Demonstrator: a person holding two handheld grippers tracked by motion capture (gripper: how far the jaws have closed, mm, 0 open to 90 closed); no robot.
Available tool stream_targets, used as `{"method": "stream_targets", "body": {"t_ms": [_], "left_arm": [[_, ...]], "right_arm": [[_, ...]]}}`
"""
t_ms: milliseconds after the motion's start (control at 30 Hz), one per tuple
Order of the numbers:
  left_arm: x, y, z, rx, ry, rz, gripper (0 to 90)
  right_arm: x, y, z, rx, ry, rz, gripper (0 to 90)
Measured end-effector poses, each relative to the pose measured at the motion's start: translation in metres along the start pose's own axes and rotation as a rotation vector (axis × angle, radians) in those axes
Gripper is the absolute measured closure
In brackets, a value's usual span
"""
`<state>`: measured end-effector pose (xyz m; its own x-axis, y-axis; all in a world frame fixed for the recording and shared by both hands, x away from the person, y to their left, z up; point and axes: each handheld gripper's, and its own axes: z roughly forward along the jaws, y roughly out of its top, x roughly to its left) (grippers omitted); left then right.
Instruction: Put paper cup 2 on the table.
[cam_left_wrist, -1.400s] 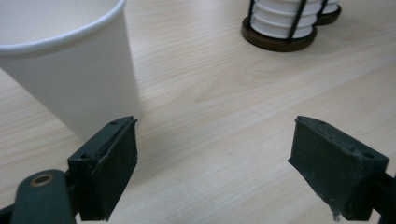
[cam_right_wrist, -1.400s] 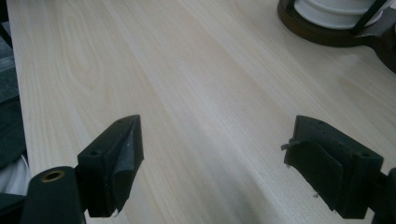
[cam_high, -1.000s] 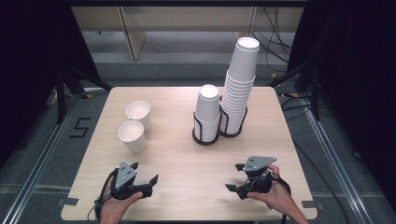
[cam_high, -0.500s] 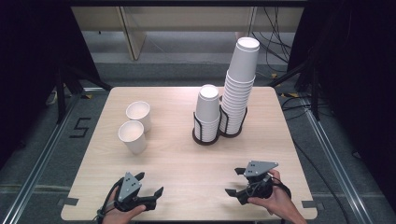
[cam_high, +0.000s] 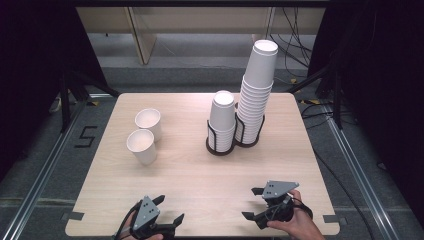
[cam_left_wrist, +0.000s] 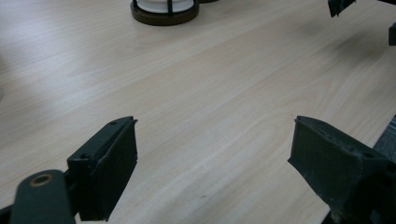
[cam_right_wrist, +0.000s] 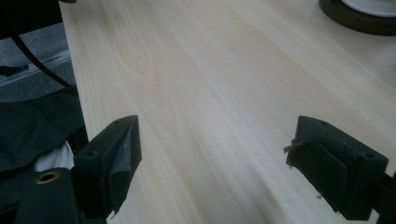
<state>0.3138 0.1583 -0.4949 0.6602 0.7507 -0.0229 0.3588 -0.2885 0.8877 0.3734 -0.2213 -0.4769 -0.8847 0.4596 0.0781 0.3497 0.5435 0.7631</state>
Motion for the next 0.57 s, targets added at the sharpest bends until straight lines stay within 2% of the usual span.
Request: {"method": "stream_targets", "body": {"t_ms": [100,167,200,267,333,467,567], "left_arm": [[-0.008,-0.003,0.005,0.022,-0.002,0.073,14.2],[-0.011,-0.003,0.005,0.041,0.017,0.128,14.3],[-0.013,-0.003,0.006,0.035,0.011,0.134,14.2],[-0.016,-0.003,0.008,0.018,-0.006,0.117,14.2],[-0.014,-0.002,0.008,0.036,0.0,0.128,14.2],[-0.011,-0.003,0.009,0.017,0.008,0.101,14.2],[-0.01,-0.002,0.008,0.028,0.014,0.107,14.2]], "right_arm": [[0.002,-0.002,-0.001,0.009,-0.002,0.007,16.4],[0.002,-0.003,-0.001,0.01,-0.004,-0.003,16.4],[0.003,-0.003,-0.001,0.016,-0.001,0.003,16.3],[0.004,-0.004,0.001,0.017,0.007,-0.004,16.2],[0.004,-0.004,0.003,0.024,0.013,-0.014,16.2],[0.004,-0.004,0.004,0.034,0.01,-0.027,16.3],[0.004,-0.004,0.005,0.038,0.011,-0.019,16.3]]}}
